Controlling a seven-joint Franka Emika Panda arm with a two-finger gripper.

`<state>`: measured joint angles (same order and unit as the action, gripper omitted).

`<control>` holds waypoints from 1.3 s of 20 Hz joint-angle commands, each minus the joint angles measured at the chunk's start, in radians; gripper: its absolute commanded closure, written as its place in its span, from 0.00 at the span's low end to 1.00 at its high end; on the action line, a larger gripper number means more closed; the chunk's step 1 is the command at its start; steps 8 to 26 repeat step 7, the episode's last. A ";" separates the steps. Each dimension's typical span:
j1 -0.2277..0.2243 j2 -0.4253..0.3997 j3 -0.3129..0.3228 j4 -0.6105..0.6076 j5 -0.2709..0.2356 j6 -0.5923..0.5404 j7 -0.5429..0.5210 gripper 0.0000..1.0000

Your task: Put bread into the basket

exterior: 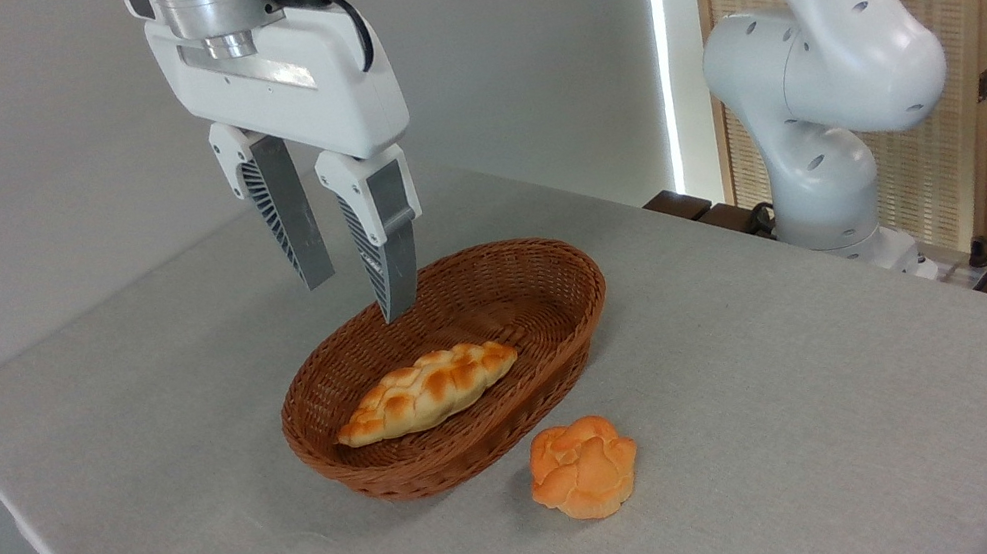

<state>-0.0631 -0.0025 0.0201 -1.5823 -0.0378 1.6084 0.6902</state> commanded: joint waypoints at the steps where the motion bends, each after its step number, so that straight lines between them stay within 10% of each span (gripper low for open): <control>1: -0.007 0.004 0.000 0.022 0.018 -0.050 0.002 0.00; 26: -0.007 0.001 0.007 0.022 0.016 -0.053 0.003 0.00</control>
